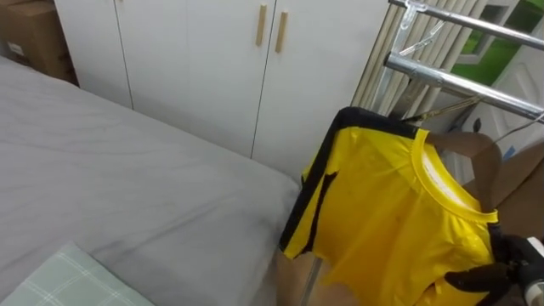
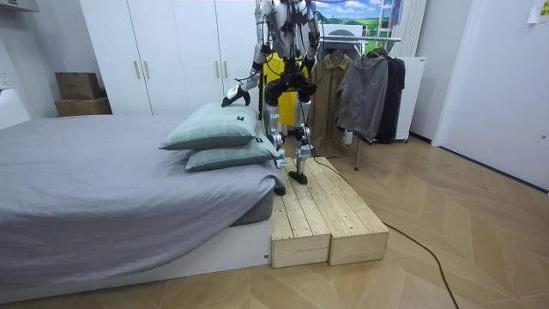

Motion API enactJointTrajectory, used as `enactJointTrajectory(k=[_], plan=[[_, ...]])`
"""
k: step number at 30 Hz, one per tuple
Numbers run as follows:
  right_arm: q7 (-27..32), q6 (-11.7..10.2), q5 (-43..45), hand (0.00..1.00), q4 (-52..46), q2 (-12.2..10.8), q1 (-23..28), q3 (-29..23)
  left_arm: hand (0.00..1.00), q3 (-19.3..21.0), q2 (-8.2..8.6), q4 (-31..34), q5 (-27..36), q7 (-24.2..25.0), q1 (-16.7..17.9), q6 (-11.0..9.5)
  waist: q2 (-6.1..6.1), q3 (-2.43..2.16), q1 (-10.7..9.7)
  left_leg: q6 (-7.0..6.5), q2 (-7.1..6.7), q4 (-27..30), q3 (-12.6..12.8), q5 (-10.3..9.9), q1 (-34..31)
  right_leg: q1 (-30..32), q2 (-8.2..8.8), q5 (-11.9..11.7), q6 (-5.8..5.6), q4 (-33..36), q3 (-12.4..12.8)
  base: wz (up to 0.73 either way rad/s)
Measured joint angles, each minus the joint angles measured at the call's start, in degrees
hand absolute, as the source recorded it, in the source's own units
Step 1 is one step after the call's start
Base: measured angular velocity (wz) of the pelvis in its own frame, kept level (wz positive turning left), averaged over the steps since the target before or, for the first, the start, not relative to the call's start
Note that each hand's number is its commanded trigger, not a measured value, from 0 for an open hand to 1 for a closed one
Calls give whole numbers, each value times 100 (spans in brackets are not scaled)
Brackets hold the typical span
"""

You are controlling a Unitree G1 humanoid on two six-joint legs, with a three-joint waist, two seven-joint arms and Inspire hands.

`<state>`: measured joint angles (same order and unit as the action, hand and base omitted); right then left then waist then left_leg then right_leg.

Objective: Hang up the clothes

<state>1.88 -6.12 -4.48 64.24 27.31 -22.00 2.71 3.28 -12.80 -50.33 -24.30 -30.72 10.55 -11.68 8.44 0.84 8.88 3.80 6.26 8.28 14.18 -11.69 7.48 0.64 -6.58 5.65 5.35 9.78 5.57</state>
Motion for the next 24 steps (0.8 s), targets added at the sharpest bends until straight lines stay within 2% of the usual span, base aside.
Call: enactJointTrajectory(k=[6, 10, 14, 17, 20, 24], plan=[[38, 12, -581, 0, -2, -1, 0, -83, 0, 2, 55, -43, 7, 7, -6, 13, -79, -24, 43, 0, 1, 0, 10, 0, 17, -16, 2, -1, 1, -1, -5, 0], [147, 16, -1603, 0, -16, -1, 0, -262, 0, 59, 78, -247, 1, 9, -11, 13, -151, -16, 103, 0, 6, -1, 22, 0, 36, -27, -10, -1, 2, 2, 19, -1], [166, 133, -2638, 0, -210, 1, -1, -645, 0, 346, 197, -317, 0, 70, -27, 79, -252, -34, 76, 0, 5, -4, 51, 0, 55, -36, -11, -1, 1, 4, 41, -3], [165, 139, -3422, 0, -367, 1, -1, -811, 0, 381, 224, -319, 3, 127, -24, 153, -285, -48, 49, 0, 6, -4, 49, 0, 55, -43, -9, -1, 1, -3, 36, 0], [174, 147, -4121, 0, -576, 2, -1, -960, 0, 408, 230, -330, 13, 172, -3, 173, -310, -40, 36, 0, 5, -4, 49, 0, 71, -66, -9, 0, 1, -10, 34, 0], [174, 146, -4539, 0, -703, 6, -5, -1153, 0, 553, 232, -333, -7, 275, 29, 172, -319, -36, 25, 0, 5, -4, 52, 0, 81, -76, -9, 8, 3, -7, 22, 0]])
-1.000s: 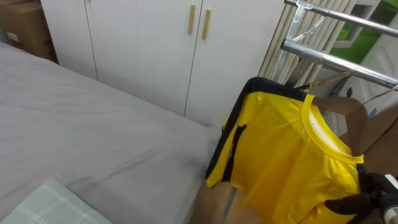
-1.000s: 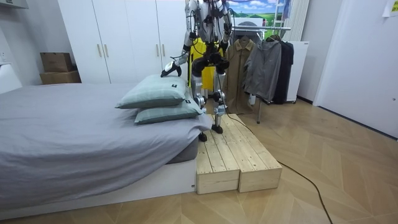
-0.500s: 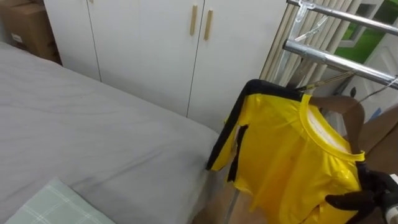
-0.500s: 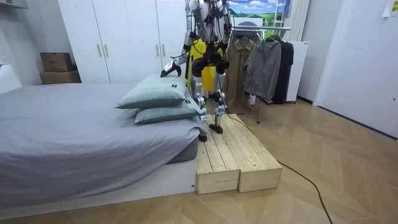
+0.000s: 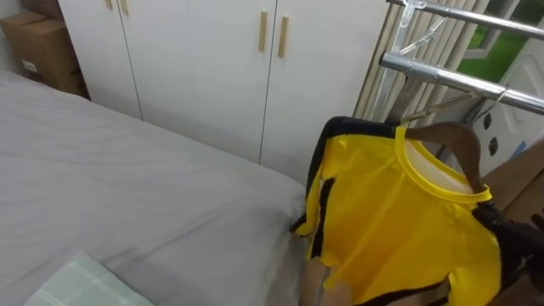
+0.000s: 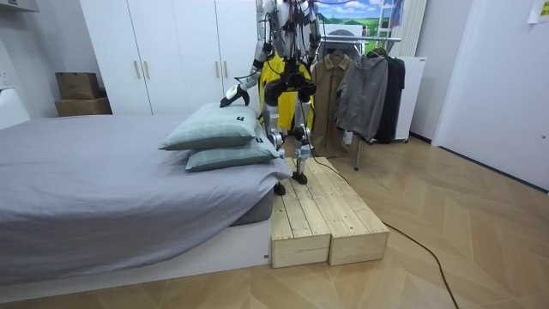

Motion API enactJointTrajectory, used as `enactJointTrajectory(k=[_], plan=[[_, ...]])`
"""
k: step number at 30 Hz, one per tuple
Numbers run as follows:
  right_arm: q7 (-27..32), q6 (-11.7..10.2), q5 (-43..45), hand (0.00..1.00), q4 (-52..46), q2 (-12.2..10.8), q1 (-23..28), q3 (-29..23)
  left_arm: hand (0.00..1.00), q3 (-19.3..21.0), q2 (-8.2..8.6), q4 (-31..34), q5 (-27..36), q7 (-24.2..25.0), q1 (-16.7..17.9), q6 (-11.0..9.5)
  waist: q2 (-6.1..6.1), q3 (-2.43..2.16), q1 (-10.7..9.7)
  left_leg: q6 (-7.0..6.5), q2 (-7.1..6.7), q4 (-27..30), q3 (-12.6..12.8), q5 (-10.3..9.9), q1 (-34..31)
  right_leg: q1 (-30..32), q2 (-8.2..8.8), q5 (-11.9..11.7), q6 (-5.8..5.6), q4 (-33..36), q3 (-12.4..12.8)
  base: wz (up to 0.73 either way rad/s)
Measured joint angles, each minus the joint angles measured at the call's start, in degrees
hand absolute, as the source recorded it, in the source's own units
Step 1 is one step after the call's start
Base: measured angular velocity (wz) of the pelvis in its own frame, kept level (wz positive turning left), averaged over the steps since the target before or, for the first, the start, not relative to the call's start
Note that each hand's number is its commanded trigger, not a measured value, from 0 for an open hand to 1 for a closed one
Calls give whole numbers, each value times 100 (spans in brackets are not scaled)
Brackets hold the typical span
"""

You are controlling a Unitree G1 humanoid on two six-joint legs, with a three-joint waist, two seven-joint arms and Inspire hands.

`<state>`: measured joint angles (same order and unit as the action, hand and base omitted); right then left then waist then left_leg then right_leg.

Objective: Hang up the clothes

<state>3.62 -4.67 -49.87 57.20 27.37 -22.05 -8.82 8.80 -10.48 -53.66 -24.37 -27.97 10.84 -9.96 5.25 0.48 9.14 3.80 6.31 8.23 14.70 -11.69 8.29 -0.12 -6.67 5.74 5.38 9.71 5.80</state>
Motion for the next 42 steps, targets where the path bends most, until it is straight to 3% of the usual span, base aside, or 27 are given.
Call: enactJointTrajectory(k=[13, 21, 27, 32, 39, 42], plan=[[71, 101, -1049, 0, -248, 63, -66, -86, 0, 15, -2, -108, -1, -2, 59, 75, -15, -11, -55, 0, 2, 1, 81, 0, -32, 106, -21, 2, 1, 92, 88, -4], [106, 103, -994, 0, -305, 116, -165, -85, 0, 19, -1, -150, -10, 0, 59, 118, -16, -10, -92, 0, -1, 0, 103, -1, -21, 121, -28, 6, -4, 91, 108, 0], [151, 119, -254, 0, -313, 215, -165, -86, 0, 95, -2, -140, 4, 16, 45, 141, -5, -20, -214, 0, 0, 0, 135, 0, -85, 224, -46, 7, -2, 130, 109, -2], [309, 160, 605, 0, -434, 296, -164, -91, 0, 265, -22, -176, -2, 63, 114, 153, 63, -59, -295, 0, 6, 4, 187, 0, -63, 240, -54, 25, 12, 204, 153, -5], [588, 160, 1593, 0, -458, 306, -145, -90, 0, 276, -22, -189, 17, 61, 114, 138, 79, -54, -298, 0, 2, 3, 239, 0, 4, 206, -58, 32, 2, 204, 215, -3], [756, 136, 2039, 0, -830, 295, 90, -90, 0, 278, -23, -155, 26, 56, 119, 130, 79, -53, -392, 1, 2, 4, 240, -1, -16, 216, -50, 31, 1, 205, 201, 0]])
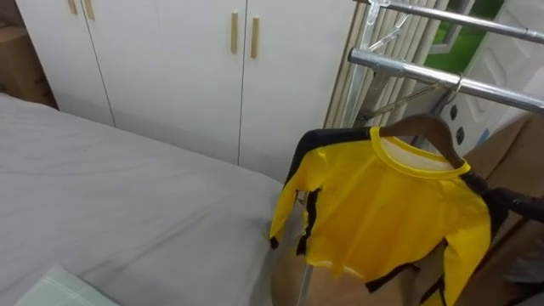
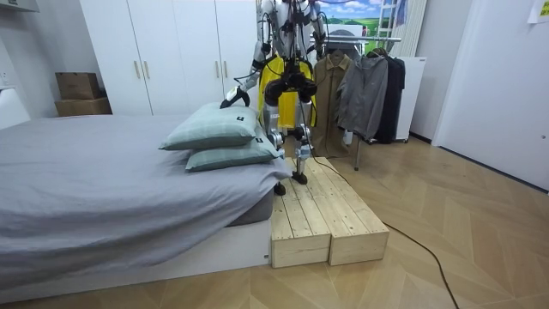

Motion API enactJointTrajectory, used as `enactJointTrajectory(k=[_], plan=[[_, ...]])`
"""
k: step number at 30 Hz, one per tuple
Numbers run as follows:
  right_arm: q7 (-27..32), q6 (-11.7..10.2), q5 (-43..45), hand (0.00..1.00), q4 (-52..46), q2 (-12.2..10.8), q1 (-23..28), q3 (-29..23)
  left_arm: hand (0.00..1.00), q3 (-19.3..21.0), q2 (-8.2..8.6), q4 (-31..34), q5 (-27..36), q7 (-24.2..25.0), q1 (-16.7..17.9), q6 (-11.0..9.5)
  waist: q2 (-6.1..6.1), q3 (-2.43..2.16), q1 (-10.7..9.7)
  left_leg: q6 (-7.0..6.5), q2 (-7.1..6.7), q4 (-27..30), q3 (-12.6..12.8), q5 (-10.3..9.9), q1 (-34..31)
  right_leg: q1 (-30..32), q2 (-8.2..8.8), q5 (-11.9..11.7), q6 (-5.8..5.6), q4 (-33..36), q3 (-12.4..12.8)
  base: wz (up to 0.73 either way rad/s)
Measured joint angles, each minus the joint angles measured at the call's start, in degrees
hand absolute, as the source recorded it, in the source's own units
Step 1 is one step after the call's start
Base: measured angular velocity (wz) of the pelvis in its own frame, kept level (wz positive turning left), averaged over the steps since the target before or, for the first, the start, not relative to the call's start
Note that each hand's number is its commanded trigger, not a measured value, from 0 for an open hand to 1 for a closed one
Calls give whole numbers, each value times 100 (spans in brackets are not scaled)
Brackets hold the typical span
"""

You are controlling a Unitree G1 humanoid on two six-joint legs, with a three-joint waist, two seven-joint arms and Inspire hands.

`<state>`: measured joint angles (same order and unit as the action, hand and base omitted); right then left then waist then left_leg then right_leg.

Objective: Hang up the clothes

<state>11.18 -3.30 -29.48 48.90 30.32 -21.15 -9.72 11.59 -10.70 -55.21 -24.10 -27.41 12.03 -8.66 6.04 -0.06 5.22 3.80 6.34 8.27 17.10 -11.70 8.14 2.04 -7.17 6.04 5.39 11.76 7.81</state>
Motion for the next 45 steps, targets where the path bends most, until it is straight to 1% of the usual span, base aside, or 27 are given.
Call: enactJointTrajectory(k=[2, 3, 5, 6, 7, 8, 9, 10, 11, 12, 13, 14, 15, 16, 17, 18, 20, 21, 22, 24, 26, 29, 33, 36, 39, 41, 45], plan=[[46, -144, 113, 0, -170, -43, 356, 3, 0, -1, -1, -25, 107, -10, 0, -14, 4, 1, -13, 0, 0, 0, -3, 0, 1, -5, -1, 0, 0, -5, -4, 0], [65, -170, 121, 0, -213, -54, 481, 3, 0, -2, -1, -36, 106, -25, 1, -23, 4, 1, -12, 0, 0, 0, -3, 0, 1, -7, -1, 0, 0, -10, -3, 0], [111, -193, 136, 0, -334, -136, 1012, 3, 0, -25, -10, -70, 202, -88, 28, -76, 0, 3, -47, 0, 0, 0, -3, 0, 2, -22, 6, 2, -3, -23, 2, 0], [148, -192, 140, 0, -407, -182, 1170, 2, 0, -64, -23, -87, 251, -106, 31, -76, -3, 4, -57, 0, 0, -1, -2, 0, 2, -23, 6, 3, -3, -20, 9, 0], [209, -192, 153, 0, -557, -305, 1416, 2, 0, -116, -34, -120, 375, -123, 56, -76, -22, 7, -91, 0, 0, -1, 0, 0, 11, -39, 5, 2, -2, -16, 11, -3], [256, -190, 152, 0, -697, -420, 1626, 2, 0, -134, -32, -135, 471, -123, 98, -75, -45, 14, -183, 0, 0, -1, 16, 0, 19, -39, 5, 5, -3, -13, 17, -3], [272, -190, 151, 0, -734, -468, 1711, 2, 0, -133, -32, -153, 502, -122, 110, -75, -57, 20, -211, 0, 0, -1, 24, 0, 21, -38, 4, 5, -3, -14, 24, -9], [326, -190, 173, 0, -738, -568, 1825, -20, 0, -115, -32, -187, 569, -116, 109, -70, -96, 39, -243, 0, 3, -1, 65, 0, 33, -20, -7, 10, -1, -14, 49, -10], [397, -193, 246, 0, -754, -665, 1926, -47, 0, -107, -32, -208, 603, -115, 105, -63, -123, 43, -326, 0, 3, -1, 89, 0, 21, 10, -11, 16, -1, 4, 61, -10], [437, -194, 273, 0, -775, -717, 1975, -63, 0, -105, -31, -222, 619, -115, 104, -61, -140, 50, -356, 0, 3, -3, 96, -1, 19, 18, -17, 17, -4, 9, 76, -11], [515, -232, 293, 0, -892, -835, 2166, -83, 0, -112, -30, -239, 705, -112, 122, -64, -177, 36, -392, 2, 7, -18, 133, -5, 23, 28, -33, 18, -6, 9, 107, -8], [533, -303, 311, 0, -971, -950, 2403, -83, 0, -114, -25, -233, 777, -112, 170, -68, -225, 7, -413, 25, 16, -55, 134, -24, 46, 25, -48, 18, -5, 13, 106, -8], [541, -306, 309, 0, -988, -1011, 2495, -83, 0, -115, -25, -235, 786, -112, 202, -70, -234, -1, -445, 28, 16, -73, 138, -25, 62, 15, -55, 18, -5, 15, 112, 0], [541, -310, 296, 0, -983, -1134, 2659, -82, 0, -119, -17, -245, 840, -112, 253, -89, -253, -1, -506, 28, 19, -76, 150, -26, 82, -5, -57, 18, -4, 9, 130, -7], [549, -312, 269, 0, -978, -1260, 2838, -83, 0, -118, -13, -283, 865, -110, 278, -110, -273, -5, -511, 28, 18, -82, 171, -26, 98, -9, -64, 17, -4, 13, 155, -8], [545, -313, 258, 0, -977, -1326, 2926, -82, 0, -115, -9, -312, 880, -110, 278, -125, -280, -3, -514, 27, 18, -82, 175, -27, 101, -11, -73, 17, -4, 14, 158, -7], [479, -322, 59, 0, -828, -1598, 3173, -82, 0, -95, 2, -438, 890, -110, 263, -177, -302, -3, -542, 25, 16, -82, 186, -31, 106, -11, -74, 18, -4, 15, 178, -2], [464, -322, -6, 0, -770, -1663, 3210, -83, 0, -92, 4, -453, 889, -109, 267, -190, -304, 0, -556, 26, 15, -82, 186, -33, 107, -12, -65, 19, -7, 15, 174, 0], [401, -336, -136, 0, -567, -1754, 3252, -69, 0, -98, 18, -453, 890, -109, 274, -195, -330, -3, -626, 31, 16, -85, 184, -46, 112, -13, -79, 25, -16, 12, 164, 0], [270, -347, -194, 0, -126, -1828, 3262, -66, 0, -77, 87, -454, 890, -110, 288, -185, -393, 3, -653, 28, 13, -85, 186, -77, 115, -18, -96, 31, -25, 6, 166, 0], [178, -348, -178, 0, 299, -1893, 3429, -73, 0, -60, 167, -490, 921, -78, 320, -182, -457, -35, -683, 21, 10, -84, 187, -108, 127, -34, -91, 42, -40, 5, 158, 0], [174, -347, -140, 0, 554, -1995, 3595, -61, 0, -106, 174, -544, 1291, 91, 326, -185, -546, -18, -732, 17, 1, -85, 177, -119, 140, -51, -80, 68, -46, 11, 168, 0], [31, -347, 306, 0, 733, -2102, 3579, -33, 0, -109, 149, -679, 1473, 249, 316, -234, -558, -12, -778, 14, -2, -57, 158, -116, 146, -48, -72, 74, -47, 16, 265, -8], [-115, -349, 684, 0, 754, -2137, 3581, 203, 0, -185, 101, -718, 1688, 420, 301, -252, -560, -11, -782, 13, -9, -53, 142, -116, 143, -45, -85, 79, -56, 5, 288, 0], [-274, -353, 1048, 0, 968, -2217, 3558, 418, 0, -256, 70, -720, 1797, 560, 270, -251, -575, -13, -781, 13, -15, -52, 140, -116, 113, -16, -63, 82, -61, -2, 262, 0], [-332, -330, 1435, 0, 1166, -2340, 3480, 464, 0, -352, 53, -719, 2012, 668, 254, -252, -597, -19, -782, 8, -27, -45, 119, -113, 55, 26, -23, 81, -63, -5, 181, 9], [-452, -277, 1683, 0, 1394, -2356, 3476, 640, 0, -387, 45, -726, 2249, 973, 196, -248, -645, -23, -756, -26, -60, -45, 0, -92, 21, 30, 11, 93, -79, -11, 128, 9]])
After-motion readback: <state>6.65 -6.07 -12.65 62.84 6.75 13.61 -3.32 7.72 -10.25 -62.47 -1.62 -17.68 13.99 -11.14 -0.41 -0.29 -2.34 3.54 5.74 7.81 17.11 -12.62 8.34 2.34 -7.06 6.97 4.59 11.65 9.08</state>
